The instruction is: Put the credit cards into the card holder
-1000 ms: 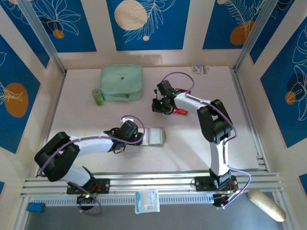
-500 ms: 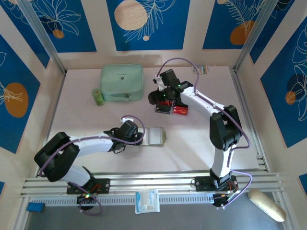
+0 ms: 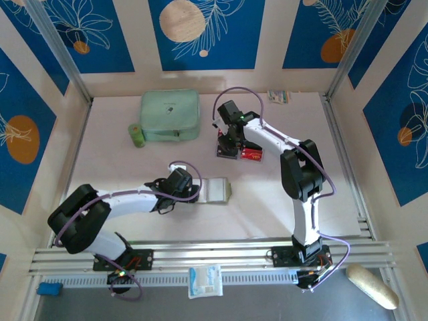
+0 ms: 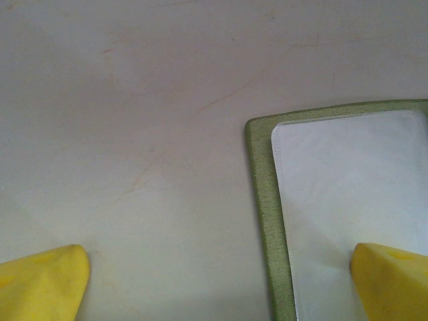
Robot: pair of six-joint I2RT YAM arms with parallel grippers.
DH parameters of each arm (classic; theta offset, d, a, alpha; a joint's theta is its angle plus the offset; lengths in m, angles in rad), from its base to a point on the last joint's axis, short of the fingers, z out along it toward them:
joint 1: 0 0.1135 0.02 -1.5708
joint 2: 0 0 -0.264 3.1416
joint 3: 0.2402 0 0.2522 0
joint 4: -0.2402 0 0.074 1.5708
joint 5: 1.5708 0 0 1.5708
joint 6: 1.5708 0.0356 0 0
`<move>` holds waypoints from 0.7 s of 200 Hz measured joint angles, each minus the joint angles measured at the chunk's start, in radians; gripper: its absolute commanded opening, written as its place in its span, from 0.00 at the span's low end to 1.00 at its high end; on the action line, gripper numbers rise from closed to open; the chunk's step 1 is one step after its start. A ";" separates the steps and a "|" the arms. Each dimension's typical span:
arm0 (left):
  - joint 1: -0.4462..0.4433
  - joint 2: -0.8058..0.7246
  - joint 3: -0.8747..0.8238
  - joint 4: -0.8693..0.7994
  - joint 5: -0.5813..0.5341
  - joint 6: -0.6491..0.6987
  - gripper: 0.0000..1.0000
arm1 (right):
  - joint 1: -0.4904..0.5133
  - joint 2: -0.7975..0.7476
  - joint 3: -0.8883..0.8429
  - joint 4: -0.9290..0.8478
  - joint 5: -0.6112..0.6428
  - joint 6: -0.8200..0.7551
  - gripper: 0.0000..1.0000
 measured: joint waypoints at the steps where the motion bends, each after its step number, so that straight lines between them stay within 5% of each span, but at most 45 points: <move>1: 0.000 0.000 0.000 0.000 0.000 0.000 1.00 | 0.000 0.000 0.000 0.000 0.001 -0.001 0.43; 140: 0.000 0.000 0.000 0.000 0.000 0.004 1.00 | 0.024 0.066 0.017 0.000 0.021 -0.098 0.37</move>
